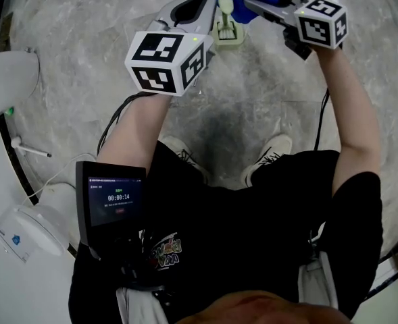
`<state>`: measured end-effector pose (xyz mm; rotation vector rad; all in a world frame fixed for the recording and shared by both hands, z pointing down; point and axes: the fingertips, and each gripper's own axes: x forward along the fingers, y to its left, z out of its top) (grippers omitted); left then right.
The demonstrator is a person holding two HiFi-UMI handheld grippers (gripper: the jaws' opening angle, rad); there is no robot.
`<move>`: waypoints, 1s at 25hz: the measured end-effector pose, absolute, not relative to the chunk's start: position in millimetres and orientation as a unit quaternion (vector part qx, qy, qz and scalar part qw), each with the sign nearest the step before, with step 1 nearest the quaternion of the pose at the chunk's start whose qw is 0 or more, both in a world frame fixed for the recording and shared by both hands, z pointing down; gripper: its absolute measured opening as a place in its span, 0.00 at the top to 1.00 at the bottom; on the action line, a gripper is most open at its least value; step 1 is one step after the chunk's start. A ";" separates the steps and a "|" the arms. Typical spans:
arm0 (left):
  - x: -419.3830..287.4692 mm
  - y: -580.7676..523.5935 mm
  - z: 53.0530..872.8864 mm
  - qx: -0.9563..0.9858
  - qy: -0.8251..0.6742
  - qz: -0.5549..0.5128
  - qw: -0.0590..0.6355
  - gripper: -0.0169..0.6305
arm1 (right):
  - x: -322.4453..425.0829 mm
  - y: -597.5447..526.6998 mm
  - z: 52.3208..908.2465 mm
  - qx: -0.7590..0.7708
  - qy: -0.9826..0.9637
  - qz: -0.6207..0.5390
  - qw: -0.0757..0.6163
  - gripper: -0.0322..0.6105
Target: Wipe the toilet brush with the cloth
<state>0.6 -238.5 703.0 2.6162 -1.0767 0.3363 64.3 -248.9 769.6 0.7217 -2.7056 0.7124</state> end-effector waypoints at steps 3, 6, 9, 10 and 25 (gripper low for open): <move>-0.6 -241.0 701.8 0.907 -0.377 0.113 0.147 0.96 | 66.6 -249.1 735.8 0.248 -0.937 0.225 0.097 0.82; -1.6 -243.3 702.4 0.906 -0.380 0.111 0.149 0.96 | 68.0 -247.0 701.8 0.248 -0.944 0.207 0.072 0.82; -1.3 -244.4 701.6 0.906 -0.380 0.109 0.152 0.96 | 64.6 -239.3 676.5 0.238 -0.951 0.188 0.057 0.82; -0.8 -244.8 700.8 0.906 -0.380 0.107 0.152 0.96 | 63.5 -235.6 670.0 0.233 -0.954 0.182 0.054 0.82; -1.5 -247.1 704.3 0.905 -0.382 0.104 0.159 0.96 | 37.2 -153.5 582.7 0.059 -0.989 0.125 0.049 0.82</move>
